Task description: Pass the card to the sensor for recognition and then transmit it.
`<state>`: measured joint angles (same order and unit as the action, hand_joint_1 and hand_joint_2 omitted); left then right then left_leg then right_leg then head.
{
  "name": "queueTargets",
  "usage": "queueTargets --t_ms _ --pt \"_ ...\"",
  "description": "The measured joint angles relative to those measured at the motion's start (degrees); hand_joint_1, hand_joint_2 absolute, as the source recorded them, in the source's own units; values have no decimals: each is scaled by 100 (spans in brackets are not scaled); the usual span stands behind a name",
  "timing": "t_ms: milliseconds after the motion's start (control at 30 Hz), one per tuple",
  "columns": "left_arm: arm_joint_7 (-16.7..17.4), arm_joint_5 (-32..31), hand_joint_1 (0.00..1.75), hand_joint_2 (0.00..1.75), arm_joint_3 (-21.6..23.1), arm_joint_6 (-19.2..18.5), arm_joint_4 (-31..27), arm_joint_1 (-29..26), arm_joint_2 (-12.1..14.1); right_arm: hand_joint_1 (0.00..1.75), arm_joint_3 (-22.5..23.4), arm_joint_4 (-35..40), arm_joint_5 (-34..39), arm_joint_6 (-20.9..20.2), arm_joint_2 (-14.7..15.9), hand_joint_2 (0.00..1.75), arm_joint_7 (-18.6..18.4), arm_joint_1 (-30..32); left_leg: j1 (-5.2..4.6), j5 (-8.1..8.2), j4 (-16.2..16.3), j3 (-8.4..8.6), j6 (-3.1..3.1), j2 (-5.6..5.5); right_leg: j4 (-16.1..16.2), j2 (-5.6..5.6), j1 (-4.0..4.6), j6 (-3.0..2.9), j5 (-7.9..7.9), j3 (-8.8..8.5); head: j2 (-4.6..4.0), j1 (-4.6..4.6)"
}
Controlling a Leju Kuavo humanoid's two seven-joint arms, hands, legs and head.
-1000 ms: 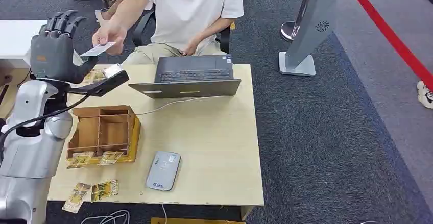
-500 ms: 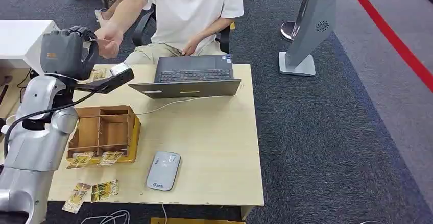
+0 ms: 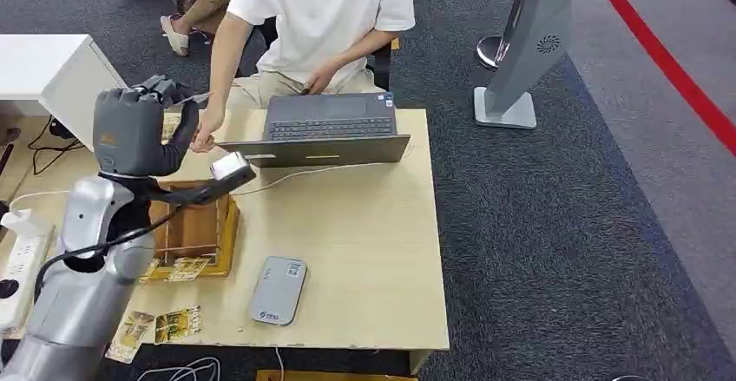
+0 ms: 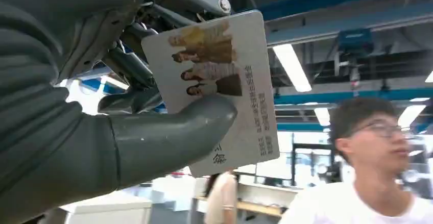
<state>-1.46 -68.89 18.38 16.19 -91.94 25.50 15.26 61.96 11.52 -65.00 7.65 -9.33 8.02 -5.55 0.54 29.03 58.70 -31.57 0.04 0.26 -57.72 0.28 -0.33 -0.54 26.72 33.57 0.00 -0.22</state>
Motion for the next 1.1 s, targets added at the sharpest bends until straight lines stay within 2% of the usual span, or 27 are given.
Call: queueTargets --t_ms 100,233,300,367,567,833,1100 --pt "-118 -6 175 175 273 284 -621 -604 -7 0 46 -2 68 4 0 0 67 27 -2 2 0 0 3 4 1 1 -2 3 2 0 0 0" --pt "-127 -131 175 175 582 578 -976 -1192 4 0 101 -2 92 -2 0 0 120 42 -2 3 -1 -3 3 2 1 -2 -3 6 4 -2 0 6" --pt "-59 -131 175 175 724 810 -1132 -1696 37 0 111 -2 142 0 2 0 118 54 -5 19 -4 14 3 16 1 18 -5 7 5 -9 0 -7" --pt "-42 -94 175 175 807 866 -1131 -2129 39 0 118 -2 171 18 0 0 100 80 -1 17 -4 5 6 16 1 16 -2 8 6 -1 0 -17" --pt "-48 94 175 175 818 934 -819 -2866 52 0 140 -4 144 92 0 0 105 74 -1 17 -4 2 6 11 1 9 -2 9 7 -3 0 -13" --pt "26 341 175 175 774 859 -329 -3350 52 0 142 -4 131 94 0 0 138 72 -2 17 -4 0 6 10 1 4 -3 9 7 -3 0 -11" --pt "28 358 175 175 772 860 -137 -3432 48 0 144 -4 131 101 0 0 140 69 -2 17 -4 1 7 6 1 -3 -3 9 7 -5 0 -11"
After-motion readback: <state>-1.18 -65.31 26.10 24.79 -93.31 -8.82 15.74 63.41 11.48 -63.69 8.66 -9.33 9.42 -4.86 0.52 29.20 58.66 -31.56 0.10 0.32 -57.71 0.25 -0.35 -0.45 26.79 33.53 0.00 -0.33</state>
